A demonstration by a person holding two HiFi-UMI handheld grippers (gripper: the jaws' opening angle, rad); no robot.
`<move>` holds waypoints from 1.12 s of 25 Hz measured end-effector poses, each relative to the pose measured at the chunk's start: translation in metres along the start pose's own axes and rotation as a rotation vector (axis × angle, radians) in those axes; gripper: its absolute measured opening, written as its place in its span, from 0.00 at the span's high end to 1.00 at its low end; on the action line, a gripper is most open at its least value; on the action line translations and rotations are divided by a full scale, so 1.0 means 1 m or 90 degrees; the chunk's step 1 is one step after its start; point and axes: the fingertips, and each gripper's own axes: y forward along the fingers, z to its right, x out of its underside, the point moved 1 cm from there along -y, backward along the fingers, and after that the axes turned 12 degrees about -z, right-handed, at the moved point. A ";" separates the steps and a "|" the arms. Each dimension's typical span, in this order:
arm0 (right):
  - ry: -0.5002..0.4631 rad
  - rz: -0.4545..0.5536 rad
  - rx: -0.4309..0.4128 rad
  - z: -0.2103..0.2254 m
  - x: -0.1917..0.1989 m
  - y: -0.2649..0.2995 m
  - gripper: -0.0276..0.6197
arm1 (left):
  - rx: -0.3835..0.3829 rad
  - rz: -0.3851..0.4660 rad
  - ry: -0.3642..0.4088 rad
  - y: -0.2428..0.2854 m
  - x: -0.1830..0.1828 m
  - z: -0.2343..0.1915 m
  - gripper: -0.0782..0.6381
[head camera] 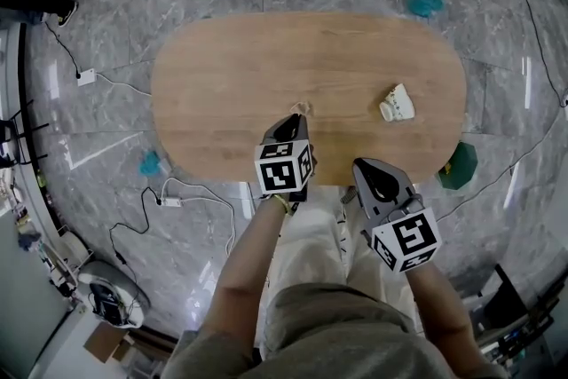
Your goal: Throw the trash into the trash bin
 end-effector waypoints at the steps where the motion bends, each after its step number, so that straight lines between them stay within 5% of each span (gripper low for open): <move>1: 0.003 -0.002 0.000 0.000 0.002 0.002 0.94 | -0.002 -0.001 -0.001 0.004 0.001 -0.002 0.85; 12: 0.027 -0.015 -0.014 0.003 0.019 0.020 0.94 | -0.028 -0.028 0.004 0.050 0.013 -0.024 0.57; 28: 0.071 -0.028 -0.015 0.010 0.046 0.028 0.94 | -0.053 -0.054 -0.008 0.089 0.024 -0.038 0.55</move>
